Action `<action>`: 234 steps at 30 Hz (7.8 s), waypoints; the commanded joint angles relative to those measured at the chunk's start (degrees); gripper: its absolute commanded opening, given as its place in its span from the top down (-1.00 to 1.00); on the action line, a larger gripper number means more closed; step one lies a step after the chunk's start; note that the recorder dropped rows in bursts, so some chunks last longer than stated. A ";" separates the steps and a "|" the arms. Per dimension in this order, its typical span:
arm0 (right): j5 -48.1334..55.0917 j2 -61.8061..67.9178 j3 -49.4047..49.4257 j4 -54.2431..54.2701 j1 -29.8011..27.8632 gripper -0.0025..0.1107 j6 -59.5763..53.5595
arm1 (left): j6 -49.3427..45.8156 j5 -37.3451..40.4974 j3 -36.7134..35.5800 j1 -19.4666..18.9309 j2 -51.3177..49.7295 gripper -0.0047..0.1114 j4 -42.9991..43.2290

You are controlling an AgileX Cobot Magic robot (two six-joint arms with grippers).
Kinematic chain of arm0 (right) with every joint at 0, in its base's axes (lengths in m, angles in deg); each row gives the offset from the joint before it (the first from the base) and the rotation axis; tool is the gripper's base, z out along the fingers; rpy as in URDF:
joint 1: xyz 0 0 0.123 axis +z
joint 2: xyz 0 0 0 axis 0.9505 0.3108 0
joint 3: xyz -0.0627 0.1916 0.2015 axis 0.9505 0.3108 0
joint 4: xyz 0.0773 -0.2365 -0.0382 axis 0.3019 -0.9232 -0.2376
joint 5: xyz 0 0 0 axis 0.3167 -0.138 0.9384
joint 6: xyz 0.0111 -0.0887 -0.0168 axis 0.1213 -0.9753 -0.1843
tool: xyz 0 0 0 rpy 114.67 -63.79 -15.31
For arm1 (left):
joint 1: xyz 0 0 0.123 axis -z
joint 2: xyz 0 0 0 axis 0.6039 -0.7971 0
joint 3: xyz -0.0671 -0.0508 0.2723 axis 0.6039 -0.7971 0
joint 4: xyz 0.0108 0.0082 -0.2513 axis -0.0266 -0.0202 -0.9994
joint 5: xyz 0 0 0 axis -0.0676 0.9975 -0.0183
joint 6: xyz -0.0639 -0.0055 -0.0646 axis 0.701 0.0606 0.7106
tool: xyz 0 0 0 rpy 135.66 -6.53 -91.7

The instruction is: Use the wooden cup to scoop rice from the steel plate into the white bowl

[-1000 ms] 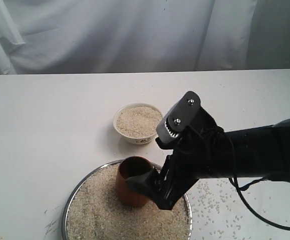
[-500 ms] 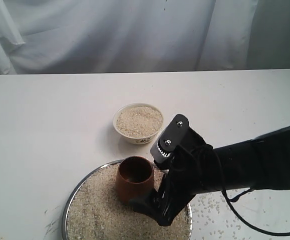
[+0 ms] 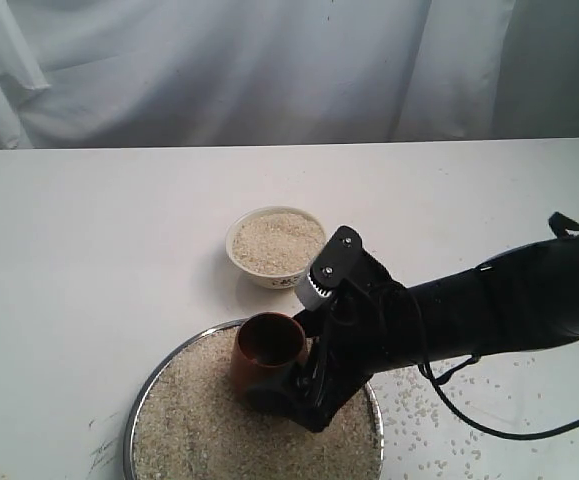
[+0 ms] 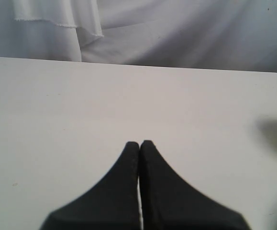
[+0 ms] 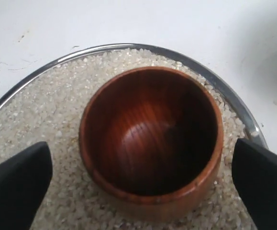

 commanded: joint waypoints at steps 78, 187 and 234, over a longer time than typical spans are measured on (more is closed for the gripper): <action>33.41 18.35 -52.67 -96.84 18.49 0.00 83.75 | 0.04 -0.76 -0.28 -0.11 0.24 0.92 0.05; -24.25 -1.63 -5.34 -41.31 12.52 0.55 45.49 | 0.04 -0.76 -0.28 -0.11 0.24 0.92 0.05; 34.35 12.53 -38.39 -147.05 30.71 0.96 75.15 | 0.04 -0.76 -0.28 -0.11 0.24 0.92 0.05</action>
